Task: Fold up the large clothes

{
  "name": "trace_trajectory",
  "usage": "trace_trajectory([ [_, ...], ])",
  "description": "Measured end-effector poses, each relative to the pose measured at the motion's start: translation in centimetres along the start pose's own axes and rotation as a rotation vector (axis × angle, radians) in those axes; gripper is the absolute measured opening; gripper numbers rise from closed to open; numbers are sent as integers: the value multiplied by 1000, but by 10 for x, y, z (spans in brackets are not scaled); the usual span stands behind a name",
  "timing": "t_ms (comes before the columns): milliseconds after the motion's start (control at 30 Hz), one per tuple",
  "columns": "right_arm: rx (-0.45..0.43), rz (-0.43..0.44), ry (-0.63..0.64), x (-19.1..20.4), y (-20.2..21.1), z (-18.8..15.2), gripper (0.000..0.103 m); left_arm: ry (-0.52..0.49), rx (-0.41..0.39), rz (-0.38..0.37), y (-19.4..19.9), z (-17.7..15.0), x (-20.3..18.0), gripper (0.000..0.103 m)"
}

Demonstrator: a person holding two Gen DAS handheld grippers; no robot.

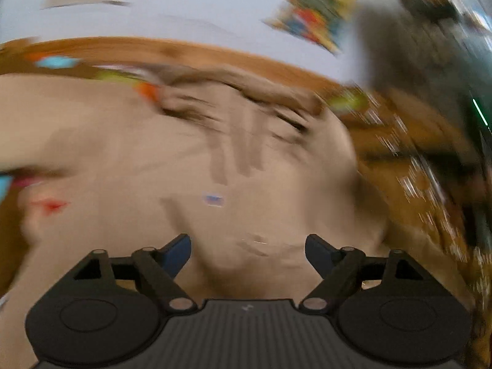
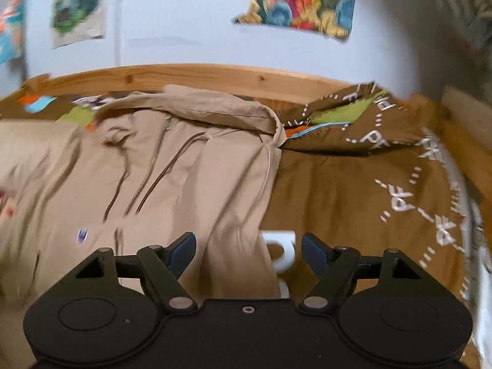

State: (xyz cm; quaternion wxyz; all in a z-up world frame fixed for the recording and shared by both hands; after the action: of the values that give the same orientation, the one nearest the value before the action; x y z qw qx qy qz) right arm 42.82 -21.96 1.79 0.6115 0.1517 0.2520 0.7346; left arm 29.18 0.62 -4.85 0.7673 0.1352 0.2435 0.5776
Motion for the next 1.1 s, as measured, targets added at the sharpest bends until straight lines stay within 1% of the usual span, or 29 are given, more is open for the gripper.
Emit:
trace_trajectory([
  [33,11,4,-28,-1,-12,9,77,-61,36,-9,-16,1,-14,85],
  [67,13,12,-54,-3,-22,17,76,-135,72,-2,-30,0,-29,83],
  [100,18,22,-77,-3,-31,22,75,-226,112,12,-44,-4,-42,80],
  [133,31,33,-99,-2,-40,27,71,-319,150,25,-56,-8,-54,61],
  [167,44,43,-119,-2,-48,29,64,-426,187,58,-68,-15,-66,36],
  [200,55,55,-136,-2,-55,29,59,-481,201,88,-71,-23,-71,35],
  [233,63,70,-153,-2,-60,28,41,-502,193,96,-69,-28,-73,27],
  [267,67,82,-161,-3,-63,28,13,-483,171,80,-66,-30,-71,14],
  [300,61,88,-158,-2,-64,27,8,-448,149,80,-60,-31,-66,10],
  [333,39,78,-146,-2,-62,27,7,-411,113,95,-51,-29,-59,8],
  [367,12,73,-129,-3,-58,28,4,-376,66,118,-42,-27,-51,5],
  [433,-42,44,-113,-7,-49,30,3,-305,-12,167,-24,-24,-34,2],
  [500,-86,9,-131,-17,-40,31,3,-195,-88,219,0,-21,-8,0],
  [533,-97,-17,-133,-22,-37,31,3,-111,-110,244,13,-22,8,0],
  [600,-81,-49,-155,-32,-38,30,4,86,-102,256,27,-30,41,0],
  [633,-67,-49,-182,-36,-38,27,6,148,-77,277,29,-34,54,0],
  [667,-59,-49,-202,-40,-38,25,15,186,-27,316,31,-41,65,2],
  [700,-52,-54,-207,-41,-36,22,24,208,6,334,32,-46,73,3],
  [733,-54,-62,-201,-42,-32,19,43,242,41,344,34,-51,80,5],
  [767,-61,-57,-195,-43,-27,15,56,281,61,338,40,-55,85,10],
  [800,-67,-42,-191,-44,-22,11,59,298,62,331,42,-58,86,12],
  [833,-64,-24,-188,-45,-17,5,66,295,49,323,50,-58,86,24],
  [867,-54,-9,-186,-47,-13,-2,74,288,35,318,55,-57,86,49],
  [900,-44,6,-184,-49,-9,-9,77,281,17,316,61,-57,86,61],
  [933,-34,20,-180,-49,-8,-16,80,278,-13,315,66,-57,85,69],
  [967,-18,38,-172,-50,-7,-23,82,274,-37,319,69,-56,84,69],
  [1033,17,65,-149,-47,-8,-36,83,269,-31,328,66,-52,84,67],
  [1100,49,77,-108,-42,-13,-46,83,266,-43,335,59,-46,84,64],
])
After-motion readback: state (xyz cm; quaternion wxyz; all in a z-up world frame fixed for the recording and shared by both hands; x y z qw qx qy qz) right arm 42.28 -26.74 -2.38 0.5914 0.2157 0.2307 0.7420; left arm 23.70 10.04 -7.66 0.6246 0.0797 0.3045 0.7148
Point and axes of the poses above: each gripper's, at about its wrist camera, not at the fingertips, and y roughly against the way its jaws point, x to its left, z to its top, the point moved 2 cm from there along -y, roughly the way its jaws point, and after that the axes turned 7 degrees about -x, right-handed, at the moved point
